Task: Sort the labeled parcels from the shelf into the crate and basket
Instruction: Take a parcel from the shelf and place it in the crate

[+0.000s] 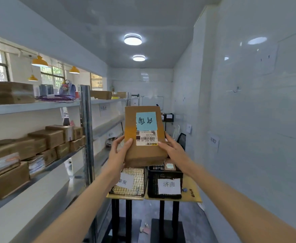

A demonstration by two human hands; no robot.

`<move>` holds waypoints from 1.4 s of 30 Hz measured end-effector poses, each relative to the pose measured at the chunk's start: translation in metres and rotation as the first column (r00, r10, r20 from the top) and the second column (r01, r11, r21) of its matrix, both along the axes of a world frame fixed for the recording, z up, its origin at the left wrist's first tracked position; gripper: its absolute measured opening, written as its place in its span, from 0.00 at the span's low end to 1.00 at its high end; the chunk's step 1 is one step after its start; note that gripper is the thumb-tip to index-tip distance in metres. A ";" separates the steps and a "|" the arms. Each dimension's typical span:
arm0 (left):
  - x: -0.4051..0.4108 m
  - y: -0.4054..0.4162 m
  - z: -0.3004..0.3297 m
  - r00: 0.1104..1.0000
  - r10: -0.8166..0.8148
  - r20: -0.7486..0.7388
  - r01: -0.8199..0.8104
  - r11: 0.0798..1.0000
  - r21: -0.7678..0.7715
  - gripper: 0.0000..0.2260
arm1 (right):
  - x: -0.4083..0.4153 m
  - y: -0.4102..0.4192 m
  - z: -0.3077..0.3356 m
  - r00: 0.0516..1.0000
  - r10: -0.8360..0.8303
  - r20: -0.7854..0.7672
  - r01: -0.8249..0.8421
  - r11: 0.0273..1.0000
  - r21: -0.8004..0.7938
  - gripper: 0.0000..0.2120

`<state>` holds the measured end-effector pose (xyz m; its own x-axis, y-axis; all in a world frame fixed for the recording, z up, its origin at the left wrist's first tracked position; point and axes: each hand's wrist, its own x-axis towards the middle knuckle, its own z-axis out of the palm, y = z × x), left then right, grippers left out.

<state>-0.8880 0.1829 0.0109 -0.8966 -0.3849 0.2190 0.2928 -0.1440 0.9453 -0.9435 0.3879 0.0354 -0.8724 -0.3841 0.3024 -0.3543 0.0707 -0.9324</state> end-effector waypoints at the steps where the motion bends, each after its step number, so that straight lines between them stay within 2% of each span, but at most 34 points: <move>1: -0.020 0.007 0.000 1.000 -0.020 0.008 0.020 1.000 -0.001 0.24 | -0.017 0.008 0.000 1.000 -0.017 0.014 0.017 1.000 -0.007 0.24; 7: -0.150 0.051 0.008 0.996 -0.078 0.035 0.081 0.994 -0.072 0.27 | -0.135 0.056 0.002 0.995 -0.082 0.052 0.082 0.997 0.013 0.22; 11: -0.229 0.074 0.008 0.995 -0.077 0.061 0.083 0.991 -0.102 0.23 | -0.212 0.080 0.001 0.993 -0.117 0.010 0.115 0.988 0.102 0.27; 17: -0.331 0.079 -0.023 0.990 -0.053 0.131 0.069 0.991 -0.115 0.25 | -0.299 0.103 -0.020 0.982 -0.185 0.036 0.176 0.968 0.180 0.31; 21: -0.398 0.071 -0.049 0.982 -0.047 0.180 0.069 0.991 -0.118 0.26 | -0.358 0.112 -0.040 0.974 -0.225 -0.029 0.224 0.934 0.279 0.29; 27: -0.507 0.046 -0.094 0.962 -0.047 0.270 0.077 0.992 -0.101 0.26 | -0.467 0.100 -0.078 0.957 -0.275 -0.096 0.289 0.862 0.416 0.29; 32: -0.619 0.018 -0.136 0.942 -0.071 0.328 0.108 0.989 -0.098 0.25 | -0.574 0.075 -0.110 0.959 -0.258 -0.119 0.280 0.791 0.543 0.30; 38: -0.737 -0.019 -0.188 0.901 -0.084 0.425 0.133 0.987 -0.087 0.26 | -0.697 0.047 -0.167 0.960 -0.223 -0.169 0.272 0.602 0.750 0.31; 42: -0.794 -0.036 -0.236 0.860 -0.055 0.507 0.119 0.989 -0.094 0.27 | -0.757 0.037 -0.214 0.968 -0.226 -0.110 0.222 0.562 0.797 0.31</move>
<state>-1.6819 0.1465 -0.2247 -0.9255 -0.3002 -0.2308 -0.2340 -0.0256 0.9719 -1.7000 0.4253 -0.1786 -0.9653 -0.2593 -0.0301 -0.2171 0.8616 -0.4587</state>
